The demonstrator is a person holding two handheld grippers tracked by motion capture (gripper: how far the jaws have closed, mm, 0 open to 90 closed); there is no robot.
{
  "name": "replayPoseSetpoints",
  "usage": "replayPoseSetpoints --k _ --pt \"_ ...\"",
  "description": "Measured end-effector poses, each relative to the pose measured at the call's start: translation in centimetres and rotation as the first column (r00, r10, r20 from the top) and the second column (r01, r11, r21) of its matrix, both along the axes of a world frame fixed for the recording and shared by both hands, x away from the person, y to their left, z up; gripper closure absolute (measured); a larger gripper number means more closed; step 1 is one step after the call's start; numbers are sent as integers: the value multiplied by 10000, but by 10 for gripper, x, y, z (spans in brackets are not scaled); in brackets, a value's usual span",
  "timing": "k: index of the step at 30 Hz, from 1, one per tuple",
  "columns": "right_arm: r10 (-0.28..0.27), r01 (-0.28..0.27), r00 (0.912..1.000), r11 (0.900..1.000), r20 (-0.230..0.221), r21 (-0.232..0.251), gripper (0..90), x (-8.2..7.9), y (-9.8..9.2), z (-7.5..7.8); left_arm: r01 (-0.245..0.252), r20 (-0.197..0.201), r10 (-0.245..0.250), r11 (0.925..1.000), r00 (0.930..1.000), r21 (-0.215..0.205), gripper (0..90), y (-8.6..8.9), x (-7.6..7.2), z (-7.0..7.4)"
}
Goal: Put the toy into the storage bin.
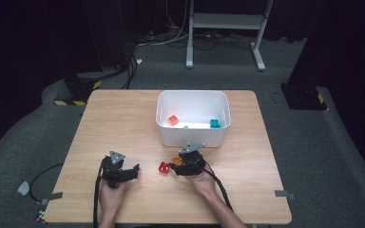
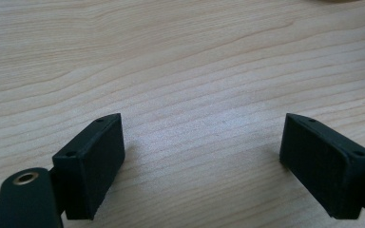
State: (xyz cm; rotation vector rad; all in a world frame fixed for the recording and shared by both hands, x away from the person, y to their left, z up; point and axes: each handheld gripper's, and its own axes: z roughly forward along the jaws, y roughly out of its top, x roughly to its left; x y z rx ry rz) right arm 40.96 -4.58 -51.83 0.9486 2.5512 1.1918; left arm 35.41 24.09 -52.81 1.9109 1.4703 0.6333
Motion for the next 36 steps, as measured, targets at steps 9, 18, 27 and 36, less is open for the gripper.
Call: replayPoseSetpoints --k 9,18,27,36 --pt "-47 52 9998 9996 190 -276 455 -1 1 -2 4 -4 -4 10000 10000 -2 152 0 0 0" --pt "-225 235 9991 9994 346 -267 464 -3 -4 -1 4 -6 -4 10000 10000 -3 151 0 0 0" --pt "-327 322 9986 9994 420 138 465 -6 -16 9 6 -8 -6 10000 10000 -5 151 0 0 0" --pt "-338 317 9980 9987 542 399 464 -10 -25 18 8 -6 -8 10000 10000 -4 151 0 0 0"
